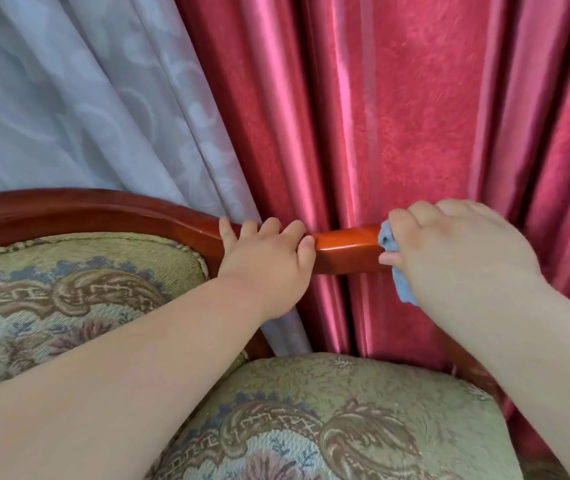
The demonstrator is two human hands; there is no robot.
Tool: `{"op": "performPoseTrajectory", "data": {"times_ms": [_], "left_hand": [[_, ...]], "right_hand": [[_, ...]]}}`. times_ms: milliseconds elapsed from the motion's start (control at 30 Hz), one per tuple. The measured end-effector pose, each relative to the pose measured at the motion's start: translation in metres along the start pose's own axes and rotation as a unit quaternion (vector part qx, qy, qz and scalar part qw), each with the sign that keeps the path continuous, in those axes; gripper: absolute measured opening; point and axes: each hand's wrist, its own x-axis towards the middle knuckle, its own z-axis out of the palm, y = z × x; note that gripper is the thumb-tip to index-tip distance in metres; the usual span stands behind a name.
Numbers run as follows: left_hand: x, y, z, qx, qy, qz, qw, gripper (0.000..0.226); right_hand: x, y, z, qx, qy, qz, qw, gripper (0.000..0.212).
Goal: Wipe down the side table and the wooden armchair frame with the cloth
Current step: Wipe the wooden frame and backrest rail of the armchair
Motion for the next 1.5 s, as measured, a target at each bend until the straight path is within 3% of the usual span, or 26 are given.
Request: {"op": "performPoseTrajectory", "data": {"times_ms": [67, 167, 333, 500, 633, 733, 833, 967, 1100, 1200, 1300, 1433, 1500], "left_hand": [[0.002, 0.01, 0.002, -0.041, 0.012, 0.038, 0.998, 0.063], [0.006, 0.023, 0.006, -0.103, 0.032, 0.071, 0.992, 0.047], [0.007, 0.023, 0.012, -0.101, 0.076, 0.073, 0.989, 0.045], [0.005, 0.036, 0.008, -0.092, 0.084, 0.071, 0.99, 0.052], [0.007, 0.052, 0.009, -0.129, 0.09, 0.129, 0.979, 0.051], [0.01, 0.055, 0.012, -0.114, 0.105, 0.133, 0.979, 0.048], [0.008, 0.053, 0.013, -0.118, 0.108, 0.125, 0.979, 0.046], [0.01, 0.057, 0.011, -0.12, 0.101, 0.108, 0.982, 0.039], [0.01, 0.058, 0.013, -0.124, 0.108, 0.104, 0.981, 0.038], [0.01, 0.056, 0.013, -0.127, 0.109, 0.109, 0.98, 0.042], [0.009, 0.054, 0.013, -0.139, 0.108, 0.114, 0.978, 0.046], [0.007, 0.052, 0.012, -0.156, 0.101, 0.112, 0.976, 0.05], [0.009, 0.05, 0.011, -0.16, 0.089, 0.117, 0.976, 0.052]], "right_hand": [[0.01, -0.019, 0.002, -0.016, 0.005, -0.02, 1.0, 0.029], [0.016, -0.036, 0.003, -0.025, 0.0, -0.041, 0.999, 0.026], [-0.011, 0.009, 0.005, 0.033, 0.028, -0.005, 0.999, 0.026], [-0.034, 0.051, 0.002, 0.064, -0.045, 0.083, 0.993, 0.055], [-0.016, 0.026, 0.01, 0.044, -0.01, 0.031, 0.999, 0.053], [-0.016, 0.028, 0.013, 0.1, 0.008, 0.018, 0.995, 0.053], [-0.041, 0.046, 0.017, 0.185, 0.07, 0.072, 0.978, 0.048], [-0.068, 0.055, 0.02, 0.325, 0.071, 0.208, 0.92, 0.04], [-0.038, 0.043, 0.022, 0.153, 0.079, 0.13, 0.977, 0.057], [-0.022, 0.036, 0.024, 0.092, 0.085, 0.068, 0.99, 0.064], [-0.032, 0.047, 0.035, 0.143, 0.165, 0.053, 0.974, 0.058], [-0.053, 0.05, 0.047, 0.265, 0.23, 0.169, 0.921, 0.058], [-0.049, 0.037, 0.048, 0.237, 0.256, 0.219, 0.911, 0.056]]}}
